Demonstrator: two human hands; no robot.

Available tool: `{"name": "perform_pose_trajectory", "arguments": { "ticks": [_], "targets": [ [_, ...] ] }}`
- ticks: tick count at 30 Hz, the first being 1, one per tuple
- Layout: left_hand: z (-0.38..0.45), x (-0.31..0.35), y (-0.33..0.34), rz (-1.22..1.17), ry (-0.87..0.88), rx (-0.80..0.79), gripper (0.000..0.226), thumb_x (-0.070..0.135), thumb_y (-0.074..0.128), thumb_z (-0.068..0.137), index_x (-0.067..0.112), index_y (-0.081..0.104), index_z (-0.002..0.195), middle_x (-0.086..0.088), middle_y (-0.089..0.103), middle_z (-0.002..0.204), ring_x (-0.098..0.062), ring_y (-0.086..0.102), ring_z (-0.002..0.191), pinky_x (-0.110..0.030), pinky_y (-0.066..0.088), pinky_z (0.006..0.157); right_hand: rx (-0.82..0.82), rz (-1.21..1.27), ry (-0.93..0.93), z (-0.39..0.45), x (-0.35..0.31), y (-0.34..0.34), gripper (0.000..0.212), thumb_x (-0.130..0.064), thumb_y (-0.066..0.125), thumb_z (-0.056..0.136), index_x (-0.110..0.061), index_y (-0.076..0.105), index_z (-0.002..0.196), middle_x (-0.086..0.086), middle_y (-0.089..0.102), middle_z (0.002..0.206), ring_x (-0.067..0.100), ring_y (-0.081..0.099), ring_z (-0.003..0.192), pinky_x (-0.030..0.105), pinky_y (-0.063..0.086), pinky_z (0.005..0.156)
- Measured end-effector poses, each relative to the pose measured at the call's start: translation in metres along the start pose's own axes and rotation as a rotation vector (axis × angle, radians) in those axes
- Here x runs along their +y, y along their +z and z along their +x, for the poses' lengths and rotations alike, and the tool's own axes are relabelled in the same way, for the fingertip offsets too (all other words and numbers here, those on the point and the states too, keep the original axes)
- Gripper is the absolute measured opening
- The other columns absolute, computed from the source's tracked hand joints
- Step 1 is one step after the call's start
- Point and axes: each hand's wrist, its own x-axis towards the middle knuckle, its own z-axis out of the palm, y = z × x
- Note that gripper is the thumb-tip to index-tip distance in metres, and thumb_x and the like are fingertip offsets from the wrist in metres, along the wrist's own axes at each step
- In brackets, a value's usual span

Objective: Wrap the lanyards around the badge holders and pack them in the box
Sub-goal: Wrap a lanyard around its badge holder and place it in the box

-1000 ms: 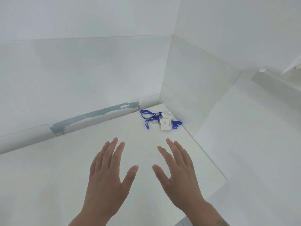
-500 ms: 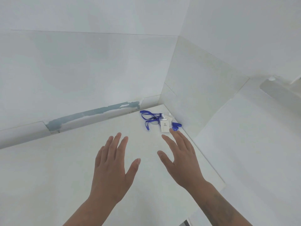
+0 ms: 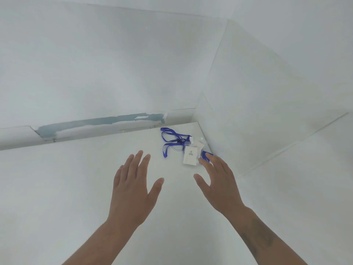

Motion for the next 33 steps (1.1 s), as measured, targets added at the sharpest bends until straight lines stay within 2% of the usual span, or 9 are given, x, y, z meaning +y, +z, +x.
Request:
{"name": "perform_pose_trajectory", "arguments": {
  "ticks": [4,7,12,16,21,26,28,31,33],
  "targets": [
    [0.028,0.027,0.037,-0.036,-0.101,-0.037,0.063,0.056,0.040,0.094,0.021,0.038,0.146,0.003,0.038,0.154,-0.020,0.030,0.143,-0.040,0.028,0.115,-0.067,0.024,0.007,0.031,0.036,0.017,0.051,-0.051,0.045,0.091,-0.025,0.054,0.134,-0.006,0.048,0.143,0.017,0.038,0.134,0.037,0.038,0.109],
    [0.050,0.039,0.062,-0.112,-0.197,-0.120,0.056,0.047,0.050,0.095,0.023,0.039,0.145,0.007,0.048,0.144,-0.018,0.039,0.134,-0.035,0.034,0.108,-0.131,0.104,0.064,0.052,0.049,0.028,0.043,-0.038,0.060,0.090,-0.025,0.054,0.132,-0.010,0.055,0.132,0.015,0.043,0.125,0.025,0.040,0.098],
    [0.086,0.040,0.110,-0.242,-0.378,-0.299,0.041,0.046,0.050,0.094,0.033,0.050,0.133,0.017,0.063,0.120,-0.011,0.059,0.107,-0.029,0.046,0.088,-0.240,0.296,0.283,0.090,0.056,0.058,0.046,-0.032,0.060,0.092,-0.026,0.052,0.137,-0.008,0.054,0.136,0.011,0.053,0.118,0.019,0.036,0.087],
    [0.121,0.047,0.147,-0.251,-0.425,-0.379,0.042,0.045,0.051,0.093,0.029,0.052,0.132,0.012,0.066,0.119,-0.016,0.061,0.108,-0.031,0.047,0.089,-0.241,0.364,0.384,0.123,0.059,0.084,0.048,-0.031,0.060,0.091,-0.026,0.051,0.138,-0.007,0.054,0.136,0.007,0.053,0.100,0.019,0.038,0.083],
    [0.158,0.060,0.182,-0.256,-0.479,-0.417,0.043,0.040,0.055,0.091,0.019,0.052,0.129,0.001,0.066,0.116,-0.022,0.062,0.102,-0.030,0.045,0.076,-0.175,0.348,0.402,0.153,0.067,0.103,0.058,-0.030,0.068,0.088,-0.023,0.046,0.141,-0.002,0.049,0.140,0.015,0.054,0.119,0.025,0.042,0.093],
    [0.173,0.059,0.195,-0.365,-0.545,-0.393,0.034,0.029,0.061,0.089,0.021,0.057,0.122,0.004,0.068,0.108,-0.016,0.062,0.092,-0.026,0.041,0.067,-0.180,0.394,0.415,0.169,0.071,0.112,0.070,-0.039,0.076,0.081,-0.026,0.043,0.142,-0.005,0.058,0.116,0.010,0.056,0.094,0.021,0.038,0.074],
    [0.175,0.057,0.193,-0.402,-0.559,-0.353,0.032,0.026,0.060,0.090,0.026,0.060,0.122,0.007,0.069,0.109,-0.013,0.061,0.090,-0.023,0.040,0.067,-0.197,0.441,0.445,0.173,0.073,0.110,0.066,-0.039,0.073,0.084,-0.028,0.043,0.142,-0.007,0.059,0.114,0.009,0.057,0.094,0.018,0.038,0.067],
    [0.172,0.054,0.177,-0.525,-0.586,-0.290,0.026,0.020,0.058,0.090,0.029,0.068,0.113,0.013,0.070,0.102,-0.008,0.061,0.087,-0.020,0.043,0.070,-0.181,0.423,0.396,0.172,0.071,0.100,0.047,-0.019,0.057,0.094,-0.028,0.047,0.139,-0.006,0.056,0.126,0.012,0.058,0.106,0.015,0.039,0.069],
    [0.169,0.051,0.160,-0.626,-0.571,-0.288,0.019,0.022,0.060,0.089,0.028,0.071,0.104,0.014,0.071,0.099,-0.006,0.064,0.090,-0.021,0.049,0.077,-0.176,0.337,0.248,0.167,0.068,0.088,0.052,-0.006,0.052,0.092,-0.030,0.048,0.138,-0.006,0.047,0.140,0.013,0.051,0.120,0.018,0.042,0.080]
  ]
}}
